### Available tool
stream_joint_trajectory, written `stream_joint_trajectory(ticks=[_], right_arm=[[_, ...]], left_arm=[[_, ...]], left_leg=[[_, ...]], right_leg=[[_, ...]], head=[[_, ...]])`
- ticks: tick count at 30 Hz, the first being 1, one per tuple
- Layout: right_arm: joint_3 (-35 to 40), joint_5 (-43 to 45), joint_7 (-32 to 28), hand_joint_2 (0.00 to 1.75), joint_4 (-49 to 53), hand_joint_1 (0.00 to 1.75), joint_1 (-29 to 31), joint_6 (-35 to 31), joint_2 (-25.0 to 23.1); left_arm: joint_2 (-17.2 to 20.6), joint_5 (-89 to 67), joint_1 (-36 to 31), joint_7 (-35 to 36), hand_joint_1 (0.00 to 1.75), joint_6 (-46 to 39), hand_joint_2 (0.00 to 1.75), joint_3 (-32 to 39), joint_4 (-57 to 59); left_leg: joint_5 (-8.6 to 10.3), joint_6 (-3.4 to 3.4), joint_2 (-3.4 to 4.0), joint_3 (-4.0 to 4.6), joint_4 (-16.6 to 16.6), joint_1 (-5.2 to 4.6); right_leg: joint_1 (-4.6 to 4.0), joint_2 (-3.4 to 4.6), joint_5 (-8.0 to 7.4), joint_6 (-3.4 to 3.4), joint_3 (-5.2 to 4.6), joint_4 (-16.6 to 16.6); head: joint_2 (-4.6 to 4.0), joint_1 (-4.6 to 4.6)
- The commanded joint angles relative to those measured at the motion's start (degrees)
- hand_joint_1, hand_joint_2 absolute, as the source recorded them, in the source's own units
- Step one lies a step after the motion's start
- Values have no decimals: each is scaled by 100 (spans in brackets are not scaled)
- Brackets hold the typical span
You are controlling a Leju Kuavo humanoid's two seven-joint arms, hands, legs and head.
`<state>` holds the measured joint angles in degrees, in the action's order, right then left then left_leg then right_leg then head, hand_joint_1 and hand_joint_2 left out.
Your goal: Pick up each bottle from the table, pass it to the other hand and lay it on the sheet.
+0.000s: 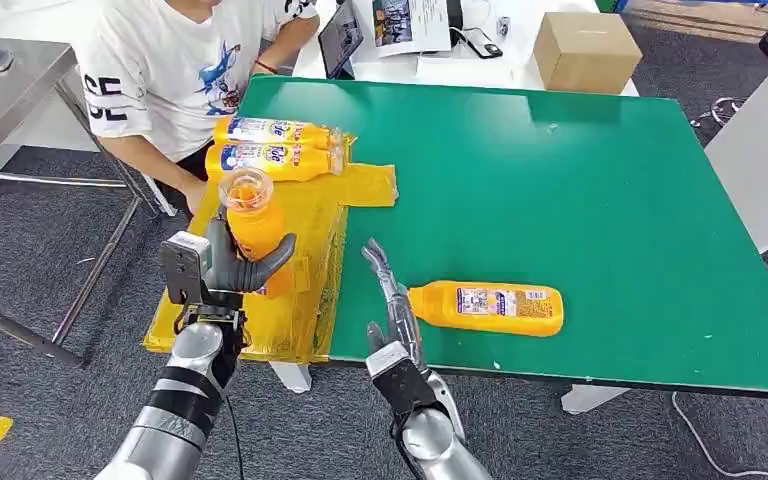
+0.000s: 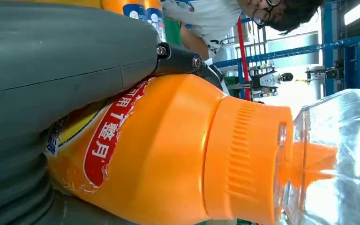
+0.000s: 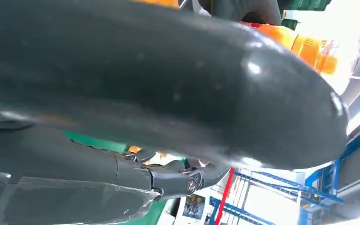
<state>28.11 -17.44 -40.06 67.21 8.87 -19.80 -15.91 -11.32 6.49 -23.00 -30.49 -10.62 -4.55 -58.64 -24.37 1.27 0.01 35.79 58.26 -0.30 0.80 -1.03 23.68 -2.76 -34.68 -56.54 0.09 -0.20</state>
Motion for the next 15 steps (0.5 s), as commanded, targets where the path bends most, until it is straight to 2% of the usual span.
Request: stream_joint_trajectory(ticks=[1,5,8,12,14,15], right_arm=[[-74,34,6,0,-48,0,83,-21,163],[27,40,6,0,290,0,-4,-149,211],[117,326,6,0,838,0,-38,-465,270],[196,534,6,0,1576,0,13,-1020,381],[239,539,6,0,1772,0,28,-1197,431],[325,557,6,0,2110,0,22,-1259,560]], left_arm=[[-57,-87,-291,-131,175,-239,175,191,250],[34,-624,-429,-494,175,-1031,175,284,194],[235,-1945,-618,-569,175,-1887,175,154,347],[537,-3961,-1106,-54,175,-2228,175,-381,1567],[545,-4456,-1309,62,175,-2277,175,-434,2145],[1011,-6460,-1659,1438,175,-1841,175,-1654,3306]], left_leg=[[-6,-8,-6,-19,-1,7],[-7,-9,-5,-18,1,8],[-11,-11,-1,-20,5,11],[-3,-7,-10,-13,0,4],[-2,-8,-15,-20,-2,3],[-6,-10,-13,-28,1,7]], right_leg=[[-6,0,5,9,23,5],[-8,1,7,10,22,2],[-10,6,9,12,22,-2],[-3,-2,5,7,16,-1],[-2,-7,6,8,23,0],[-6,-3,8,11,33,0]], head=[[0,0],[0,0],[0,0],[0,0],[0,0],[0,2]])
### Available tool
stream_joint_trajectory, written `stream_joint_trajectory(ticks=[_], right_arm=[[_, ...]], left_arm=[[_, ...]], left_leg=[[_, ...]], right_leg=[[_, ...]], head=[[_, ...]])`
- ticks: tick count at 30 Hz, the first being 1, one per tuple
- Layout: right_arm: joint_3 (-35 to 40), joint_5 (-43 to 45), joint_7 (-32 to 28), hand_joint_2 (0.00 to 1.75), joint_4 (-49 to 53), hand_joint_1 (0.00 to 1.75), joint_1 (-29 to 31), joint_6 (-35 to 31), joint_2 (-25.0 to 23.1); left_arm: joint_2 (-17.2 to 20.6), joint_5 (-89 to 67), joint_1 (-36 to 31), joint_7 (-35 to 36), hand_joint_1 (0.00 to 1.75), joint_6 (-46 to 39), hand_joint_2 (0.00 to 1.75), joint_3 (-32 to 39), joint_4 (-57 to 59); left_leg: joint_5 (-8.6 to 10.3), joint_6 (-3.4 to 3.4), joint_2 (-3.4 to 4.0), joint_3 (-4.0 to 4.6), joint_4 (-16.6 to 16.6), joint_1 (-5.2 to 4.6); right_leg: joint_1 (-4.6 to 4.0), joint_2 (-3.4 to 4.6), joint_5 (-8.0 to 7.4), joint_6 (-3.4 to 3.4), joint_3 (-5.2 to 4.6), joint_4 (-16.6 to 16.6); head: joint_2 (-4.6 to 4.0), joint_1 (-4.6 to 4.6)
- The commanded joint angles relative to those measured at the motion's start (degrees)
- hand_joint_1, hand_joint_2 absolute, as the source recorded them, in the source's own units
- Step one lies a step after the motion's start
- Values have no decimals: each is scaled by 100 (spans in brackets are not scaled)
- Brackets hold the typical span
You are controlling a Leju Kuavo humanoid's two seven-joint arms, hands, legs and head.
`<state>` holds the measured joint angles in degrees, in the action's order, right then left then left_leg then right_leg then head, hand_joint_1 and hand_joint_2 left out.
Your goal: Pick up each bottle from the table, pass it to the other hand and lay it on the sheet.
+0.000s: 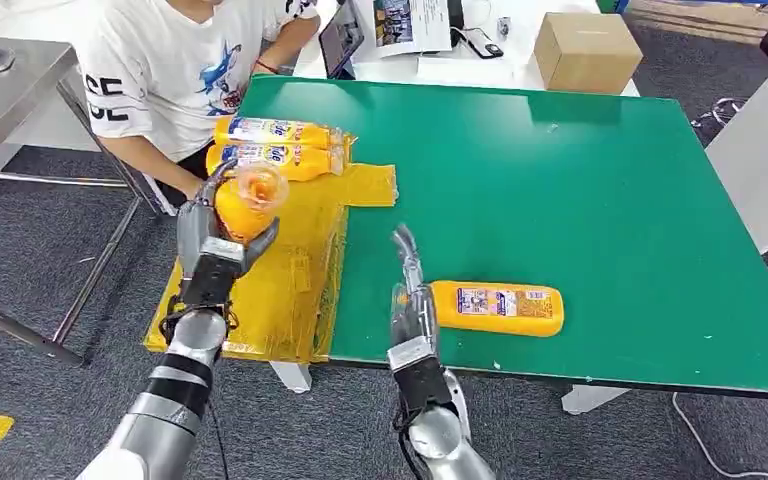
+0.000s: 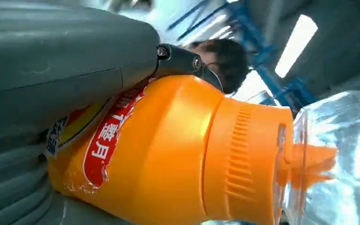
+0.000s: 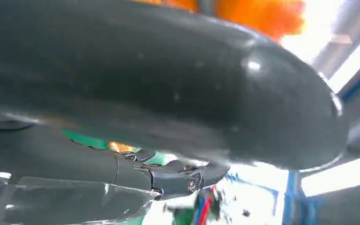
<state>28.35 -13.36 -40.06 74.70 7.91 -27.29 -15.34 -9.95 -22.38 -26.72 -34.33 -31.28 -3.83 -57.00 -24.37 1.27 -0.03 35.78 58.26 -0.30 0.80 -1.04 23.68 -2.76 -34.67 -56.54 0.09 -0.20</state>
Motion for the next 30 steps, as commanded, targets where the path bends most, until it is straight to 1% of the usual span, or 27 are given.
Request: stream_joint_trajectory(ticks=[1,2,3,4,5,6,8,9,10,11,13,15,17,20,21,22,25,28,30], right_arm=[[202,93,6,0,1366,0,66,-404,445],[148,61,6,0,1382,0,27,-342,415],[118,63,6,0,1349,0,16,-294,396],[126,62,6,0,1350,0,5,-283,394],[129,58,6,0,1345,0,0,-279,397],[137,59,6,0,1333,0,-2,-272,394],[137,59,6,0,1333,0,-2,-272,394],[142,67,6,0,1272,0,2,-264,383],[142,67,6,0,1272,0,2,-264,383],[135,75,6,0,1235,0,6,-251,383],[137,93,6,0,1210,0,-4,-225,383],[138,96,6,0,1208,0,-4,-219,386],[132,103,6,0,1173,0,-5,-183,376],[87,72,6,0,1075,0,-65,-115,353],[100,69,6,0,1064,0,-84,-110,373],[100,69,6,0,1064,0,-84,-110,373],[116,76,6,0,930,0,-75,-30,371],[122,70,6,0,842,0,-59,14,353],[122,70,6,0,842,0,-59,14,353]], left_arm=[[863,-3540,-1331,1579,175,47,175,-1557,3480],[873,-3491,-1323,1442,175,-19,175,-1468,3606],[866,-3489,-1322,1407,175,-37,175,-1422,3642],[873,-3508,-1317,1409,175,-43,175,-1423,3648],[865,-3500,-1315,1411,175,-14,175,-1411,3655],[859,-3506,-1308,1421,175,-10,175,-1402,3634],[859,-3506,-1308,1421,175,-10,175,-1402,3634],[855,-3532,-1286,1464,175,24,175,-1395,3587],[855,-3532,-1286,1464,175,24,175,-1395,3587],[865,-3549,-1275,1478,175,68,175,-1396,3577],[884,-3577,-1252,1507,175,150,175,-1387,3555],[890,-3596,-1250,1516,175,201,175,-1393,3559],[898,-3591,-1263,1538,175,370,175,-1357,3571],[944,-3555,-1269,1561,175,553,175,-1208,3572],[963,-3528,-1271,1526,175,585,175,-1161,3589],[963,-3528,-1271,1526,175,585,175,-1161,3589],[939,-3499,-1324,1496,175,809,175,-1046,3643],[915,-3449,-1333,1481,175,949,175,-989,3669],[915,-3449,-1333,1481,175,949,175,-989,3669]], left_leg=[[-3,-8,-8,-24,-4,4],[-2,-11,-17,-38,-11,5],[-2,-9,-7,-33,-10,2],[-7,-11,2,-48,-15,4],[-3,-7,1,-35,-13,1],[-12,-12,18,-46,-8,7],[-4,-7,37,-14,-1,5],[-11,-12,37,-32,-1,9],[-6,-7,35,-20,-3,4],[-13,-11,37,-33,-2,9],[-6,-7,42,-19,-3,6],[-17,-13,43,-41,1,12],[-5,-8,42,-14,-1,7],[-12,-12,39,-28,2,12],[-6,-9,41,-17,-2,7],[-12,-13,41,-32,-2,12],[-5,-8,42,-15,-3,6],[-14,-13,43,-39,-3,12],[-6,-8,43,-20,-5,6]], right_leg=[[-3,-2,5,9,27,5],[-4,-9,7,12,43,9],[-1,-2,4,8,35,9],[-4,8,5,12,47,15],[0,7,3,8,37,10],[-6,26,4,13,44,9],[-5,37,-3,5,2,1],[-9,36,6,10,20,2],[-5,34,1,6,9,1],[-9,38,6,10,23,3],[-6,41,-2,6,8,2],[-11,47,7,12,31,2],[-6,41,-3,6,5,2],[-11,41,3,12,21,1],[-7,41,-2,8,8,2],[-11,44,3,12,24,4],[-6,42,-3,6,7,3],[-11,46,4,12,31,5],[-6,43,-3,6,11,4]], head=[[0,0],[0,0],[0,0],[0,2],[0,7],[0,-2],[0,-2],[0,2],[0,0],[0,0],[0,0],[0,0],[0,2],[0,0],[0,0],[0,0],[0,0],[0,0],[0,0]])
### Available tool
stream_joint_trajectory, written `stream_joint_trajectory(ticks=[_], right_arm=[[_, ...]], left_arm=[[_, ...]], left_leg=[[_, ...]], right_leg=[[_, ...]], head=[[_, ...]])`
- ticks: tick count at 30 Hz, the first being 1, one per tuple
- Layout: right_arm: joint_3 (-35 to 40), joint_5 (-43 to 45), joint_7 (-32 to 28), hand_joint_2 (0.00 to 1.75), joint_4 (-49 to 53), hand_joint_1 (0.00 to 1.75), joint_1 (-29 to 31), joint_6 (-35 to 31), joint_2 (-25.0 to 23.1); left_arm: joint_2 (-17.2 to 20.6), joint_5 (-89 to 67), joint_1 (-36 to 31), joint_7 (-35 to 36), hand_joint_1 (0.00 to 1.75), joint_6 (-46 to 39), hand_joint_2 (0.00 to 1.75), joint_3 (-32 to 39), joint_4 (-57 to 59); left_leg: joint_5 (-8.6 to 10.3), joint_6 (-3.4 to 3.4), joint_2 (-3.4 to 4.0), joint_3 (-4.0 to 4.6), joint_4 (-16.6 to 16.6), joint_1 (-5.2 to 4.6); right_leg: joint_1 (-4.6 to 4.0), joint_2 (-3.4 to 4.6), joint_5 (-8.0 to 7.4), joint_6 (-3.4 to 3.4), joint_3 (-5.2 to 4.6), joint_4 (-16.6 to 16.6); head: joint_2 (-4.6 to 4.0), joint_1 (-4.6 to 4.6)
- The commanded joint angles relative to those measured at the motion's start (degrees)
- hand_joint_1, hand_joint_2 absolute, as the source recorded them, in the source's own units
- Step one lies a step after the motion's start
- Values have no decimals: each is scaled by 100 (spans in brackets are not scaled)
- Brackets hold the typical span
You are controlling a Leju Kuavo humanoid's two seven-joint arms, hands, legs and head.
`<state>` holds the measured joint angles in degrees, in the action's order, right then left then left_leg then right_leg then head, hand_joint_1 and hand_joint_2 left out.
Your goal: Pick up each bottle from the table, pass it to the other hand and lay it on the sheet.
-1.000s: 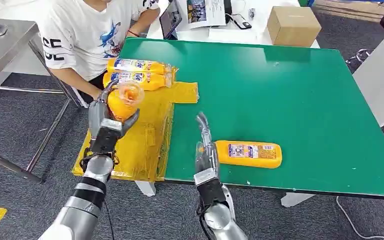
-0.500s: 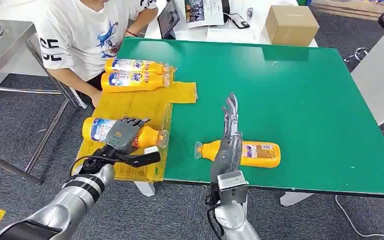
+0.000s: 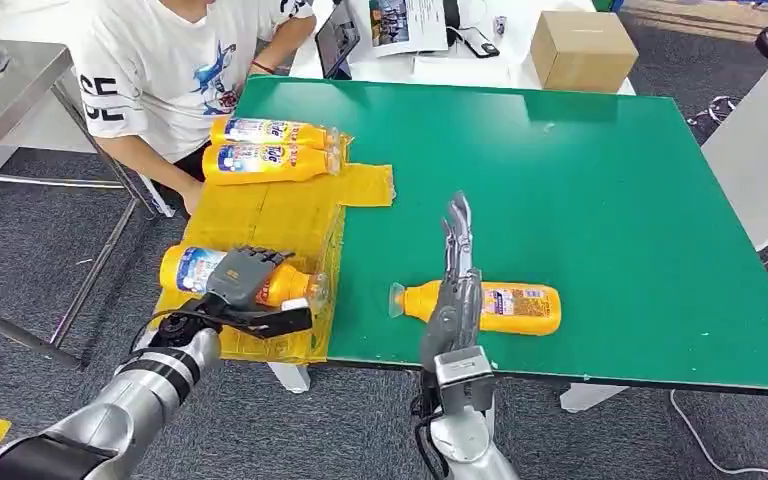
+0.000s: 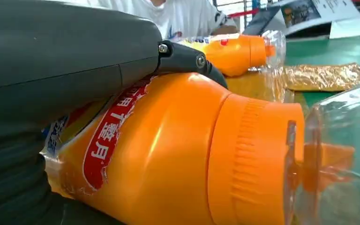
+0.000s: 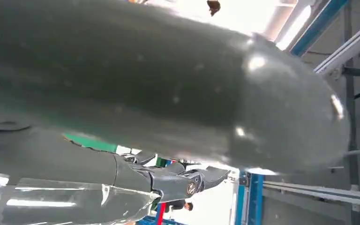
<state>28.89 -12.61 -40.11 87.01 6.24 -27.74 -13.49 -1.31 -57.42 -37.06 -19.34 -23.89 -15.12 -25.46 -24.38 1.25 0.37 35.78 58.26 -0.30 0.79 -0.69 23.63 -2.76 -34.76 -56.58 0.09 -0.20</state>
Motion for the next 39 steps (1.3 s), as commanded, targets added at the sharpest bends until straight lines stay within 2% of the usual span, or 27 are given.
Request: stream_joint_trajectory(ticks=[1,10,11,12,13,14,15,23,36,39], right_arm=[[67,-5,11,0,-390,0,107,58,167],[67,-5,11,0,-390,0,107,58,167],[66,-9,11,0,-418,0,114,76,164],[63,-13,11,0,-427,0,113,82,161],[49,-9,11,0,-459,0,114,105,152],[29,-11,11,0,-510,0,118,145,140],[21,-15,11,0,-519,0,119,163,135],[-48,8,11,0,-626,0,148,246,114],[-38,57,11,0,-677,0,194,250,136],[-40,65,11,0,-726,0,216,254,147]], left_arm=[[51,55,-299,-18,175,210,175,141,516],[51,55,-299,-18,175,210,175,141,516],[42,62,-304,-4,126,244,175,155,524],[40,65,-310,9,12,280,175,163,534],[22,81,-321,16,0,369,175,183,543],[4,130,-318,17,0,462,175,240,539],[-2,163,-316,-2,0,558,0,272,541],[-10,521,-282,-275,0,1503,0,581,536],[-13,856,-227,-467,0,2014,0,849,519],[-19,1225,-212,-670,0,2315,0,1127,484]], left_leg=[[-11,-10,4,-33,-3,10],[-6,-7,4,-20,-4,5],[-4,-6,3,-16,-4,5],[-10,-9,4,-31,-4,8],[-7,-8,3,-25,-5,7],[-5,-6,3,-18,-4,6],[-11,-10,3,-35,-5,10],[-6,-5,2,-25,-7,4],[-6,-9,-20,-50,-7,6],[-7,-10,-17,-64,-9,8]], right_leg=[[-8,12,6,10,33,8],[-5,9,3,7,21,6],[-4,7,1,6,17,7],[-7,11,6,10,31,7],[-6,9,4,9,25,8],[-5,7,2,7,18,6],[-9,11,7,11,36,8],[-3,9,2,6,27,9],[-4,-8,4,12,57,9],[-6,-4,3,12,72,14]], head=[[0,0],[0,0],[0,0],[0,0],[0,0],[0,0],[0,0],[0,0],[0,0],[0,0]])
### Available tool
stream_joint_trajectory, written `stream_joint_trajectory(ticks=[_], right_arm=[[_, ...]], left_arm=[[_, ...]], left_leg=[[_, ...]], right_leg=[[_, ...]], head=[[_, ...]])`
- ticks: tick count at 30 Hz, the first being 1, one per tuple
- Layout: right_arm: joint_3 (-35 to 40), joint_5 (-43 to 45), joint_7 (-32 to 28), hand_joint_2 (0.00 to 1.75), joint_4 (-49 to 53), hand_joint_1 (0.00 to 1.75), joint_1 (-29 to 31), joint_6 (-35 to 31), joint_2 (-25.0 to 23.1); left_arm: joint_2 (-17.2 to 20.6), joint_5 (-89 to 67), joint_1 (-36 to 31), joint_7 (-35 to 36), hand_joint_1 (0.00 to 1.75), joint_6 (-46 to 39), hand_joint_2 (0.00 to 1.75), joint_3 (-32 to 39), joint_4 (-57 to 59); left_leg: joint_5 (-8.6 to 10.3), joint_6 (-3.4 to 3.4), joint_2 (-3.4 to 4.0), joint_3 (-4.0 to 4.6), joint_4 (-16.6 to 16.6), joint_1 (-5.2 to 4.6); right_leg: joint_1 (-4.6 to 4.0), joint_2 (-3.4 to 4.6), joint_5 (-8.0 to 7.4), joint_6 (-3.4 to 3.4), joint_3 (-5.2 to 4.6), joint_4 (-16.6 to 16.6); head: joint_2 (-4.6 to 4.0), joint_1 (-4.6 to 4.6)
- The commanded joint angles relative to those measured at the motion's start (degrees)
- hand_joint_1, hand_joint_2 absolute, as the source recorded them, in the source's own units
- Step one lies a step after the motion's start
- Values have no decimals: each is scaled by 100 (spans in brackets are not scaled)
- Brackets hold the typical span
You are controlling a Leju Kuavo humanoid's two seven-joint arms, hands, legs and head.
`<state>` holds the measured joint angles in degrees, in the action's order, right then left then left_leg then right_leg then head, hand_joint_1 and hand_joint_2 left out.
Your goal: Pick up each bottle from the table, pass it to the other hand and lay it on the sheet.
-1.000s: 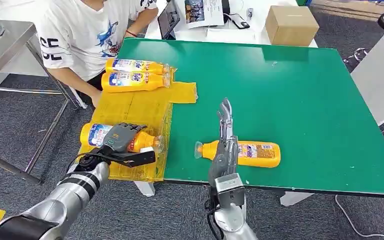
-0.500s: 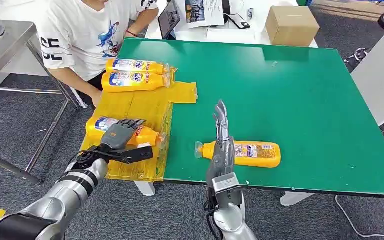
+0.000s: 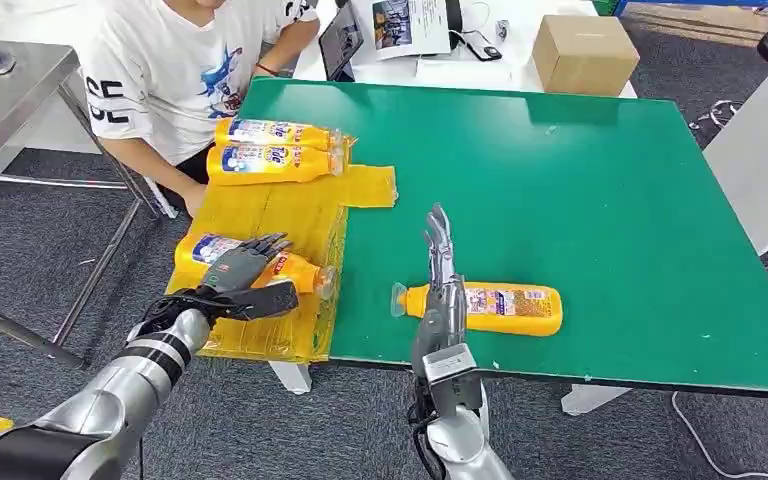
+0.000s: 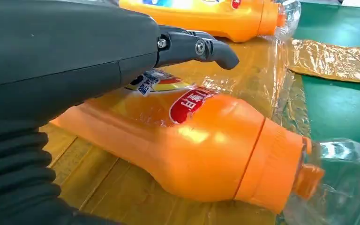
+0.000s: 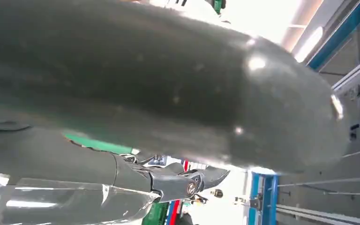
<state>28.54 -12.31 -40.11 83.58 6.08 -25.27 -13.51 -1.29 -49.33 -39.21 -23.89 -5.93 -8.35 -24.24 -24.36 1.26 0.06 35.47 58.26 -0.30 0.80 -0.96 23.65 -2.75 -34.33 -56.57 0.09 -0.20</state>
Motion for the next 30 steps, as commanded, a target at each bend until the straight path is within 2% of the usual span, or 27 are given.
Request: stream_joint_trajectory(ticks=[1,3,6,7,8,9,11,15,17,20,23,24,25,26,30], right_arm=[[-4,36,11,0,-385,0,233,5,150],[15,34,11,0,-432,0,250,19,146],[42,-36,11,0,-514,0,242,-32,97],[24,-126,11,0,-640,0,242,-30,34],[18,-201,11,0,-695,0,232,-47,-17],[60,-460,110,0,-828,0,275,-105,3],[83,-848,363,0,-1086,0,380,-152,53],[-167,-1122,819,0,-1553,0,602,-96,219],[-212,-1277,896,0,-1605,0,634,-169,261],[-309,-1962,1380,0,-1743,0,790,-211,543],[-309,-1962,1380,0,-1743,0,790,-211,543],[-367,-2233,1705,0,-1759,0,839,-126,684],[-462,-2403,1909,175,-1747,0,865,-57,816],[-500,-2807,2325,175,-1802,0,928,-108,976],[-924,-3119,2706,175,-1648,0,970,129,1407]], left_arm=[[-30,491,9,-267,0,569,0,505,349],[-148,1368,87,-748,0,1012,0,1168,130],[-579,2575,307,-1452,0,375,0,2096,-663],[-841,3177,488,-1611,0,-37,0,2469,-1336],[-907,3354,602,-1609,0,-161,0,2436,-1705],[-1053,3820,782,-1611,0,-753,175,2559,-2373],[-980,4420,1034,-1611,0,-1230,175,2315,-3177],[-955,4698,1349,-1611,0,-1443,175,2211,-4067],[-967,4698,1395,-1611,0,-1499,175,2186,-4200],[-958,4664,1512,-1611,0,-1702,175,2008,-4506],[-958,4664,1512,-1611,0,-1702,175,2008,-4506],[-953,4746,1511,-1611,0,-1628,175,2014,-4378],[-904,4825,1504,-1611,0,-1625,175,1954,-4214],[-914,4792,1497,-1611,0,-1488,175,2007,-3968],[-910,4695,1715,-1611,0,-1316,175,1936,-3724]], left_leg=[[-9,-12,16,-40,-10,10],[-4,-8,13,-30,-10,5],[-3,-8,4,-32,-9,7],[-3,-9,-3,-36,-11,10],[-2,-5,-7,-20,-4,5],[-5,-7,-15,-21,0,10],[-8,-6,2,-10,3,10],[-9,-8,18,-19,-4,8],[-6,-8,14,-11,-3,7],[-8,-9,5,-13,-2,10],[-9,-7,11,-12,-2,11],[-7,-6,10,-6,-3,8],[-2,-4,2,0,-4,2],[-6,-7,-2,-13,-5,8],[0,-3,-10,-8,-9,-3]], right_leg=[[-9,25,0,13,37,16],[-4,20,-2,9,27,11],[-6,13,0,10,31,12],[-9,8,0,12,39,18],[-4,2,2,7,21,8],[-9,-5,6,9,27,9],[-10,7,3,8,11,6],[-9,21,0,7,15,11],[-7,16,-1,7,6,9],[-10,13,4,9,9,10],[-9,19,2,8,10,13],[-7,13,2,6,3,10],[-1,4,2,4,-2,7],[-7,5,4,8,13,12],[3,-5,2,2,8,13]], head=[[0,0],[0,0],[0,2],[0,0],[0,0],[0,0],[0,2],[0,2],[0,0],[0,0],[0,0],[0,2],[0,2],[0,2],[0,0]])
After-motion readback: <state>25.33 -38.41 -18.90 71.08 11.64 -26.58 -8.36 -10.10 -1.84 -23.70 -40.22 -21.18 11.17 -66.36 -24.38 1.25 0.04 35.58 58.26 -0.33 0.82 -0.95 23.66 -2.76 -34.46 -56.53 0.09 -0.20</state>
